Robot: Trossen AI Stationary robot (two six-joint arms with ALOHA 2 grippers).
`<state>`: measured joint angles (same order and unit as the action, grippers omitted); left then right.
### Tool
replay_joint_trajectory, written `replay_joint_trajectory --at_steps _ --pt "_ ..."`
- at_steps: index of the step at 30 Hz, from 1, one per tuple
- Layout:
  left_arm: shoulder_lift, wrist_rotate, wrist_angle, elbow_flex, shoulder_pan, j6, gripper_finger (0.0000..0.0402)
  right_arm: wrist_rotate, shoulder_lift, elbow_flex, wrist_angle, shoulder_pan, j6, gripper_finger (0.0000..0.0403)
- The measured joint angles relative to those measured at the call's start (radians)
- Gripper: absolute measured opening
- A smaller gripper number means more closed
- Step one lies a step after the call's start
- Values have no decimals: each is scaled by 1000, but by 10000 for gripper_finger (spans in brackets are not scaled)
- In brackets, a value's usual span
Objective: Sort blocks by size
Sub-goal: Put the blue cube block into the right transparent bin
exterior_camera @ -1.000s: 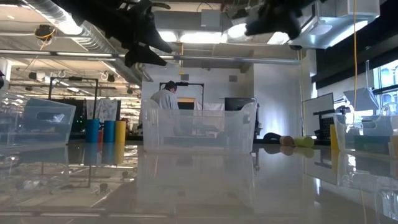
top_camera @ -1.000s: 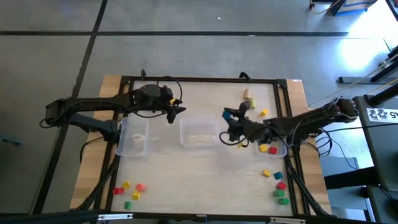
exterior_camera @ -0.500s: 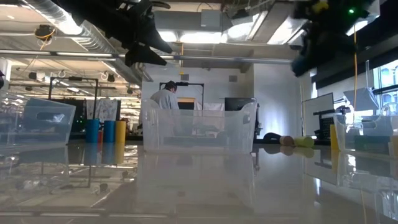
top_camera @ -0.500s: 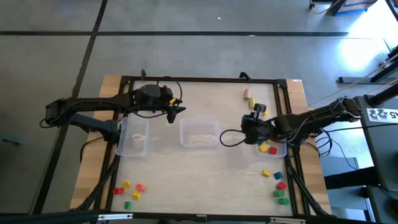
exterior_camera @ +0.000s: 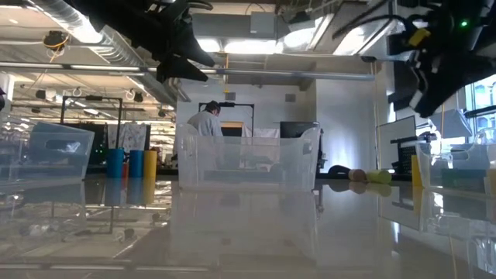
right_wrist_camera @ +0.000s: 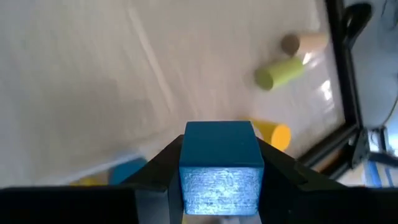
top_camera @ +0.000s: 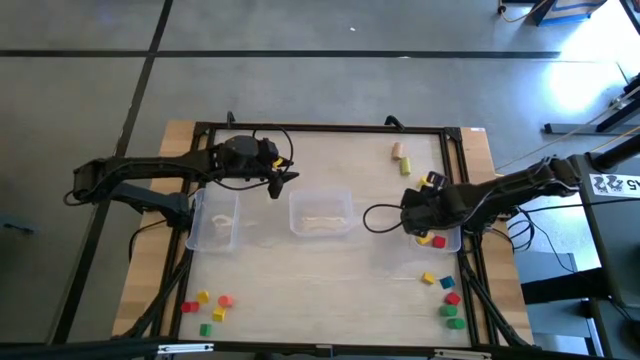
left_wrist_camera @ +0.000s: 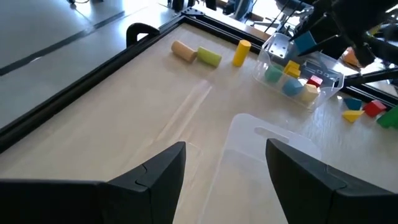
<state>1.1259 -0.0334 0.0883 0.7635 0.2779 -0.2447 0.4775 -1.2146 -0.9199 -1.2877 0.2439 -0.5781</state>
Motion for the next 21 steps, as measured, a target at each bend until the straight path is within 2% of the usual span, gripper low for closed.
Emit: replay_joint_trajectory --at_steps 6,15,21 --pt "0 0 6 0 -1 2 219 -100 -68 0 -69 -81 50 138" --pt "0 0 8 -1 -1 -1 219 -252 -171 0 -74 -155 138 138" --pt "0 0 11 -1 -1 -1 219 -269 -213 0 -75 -153 162 162"
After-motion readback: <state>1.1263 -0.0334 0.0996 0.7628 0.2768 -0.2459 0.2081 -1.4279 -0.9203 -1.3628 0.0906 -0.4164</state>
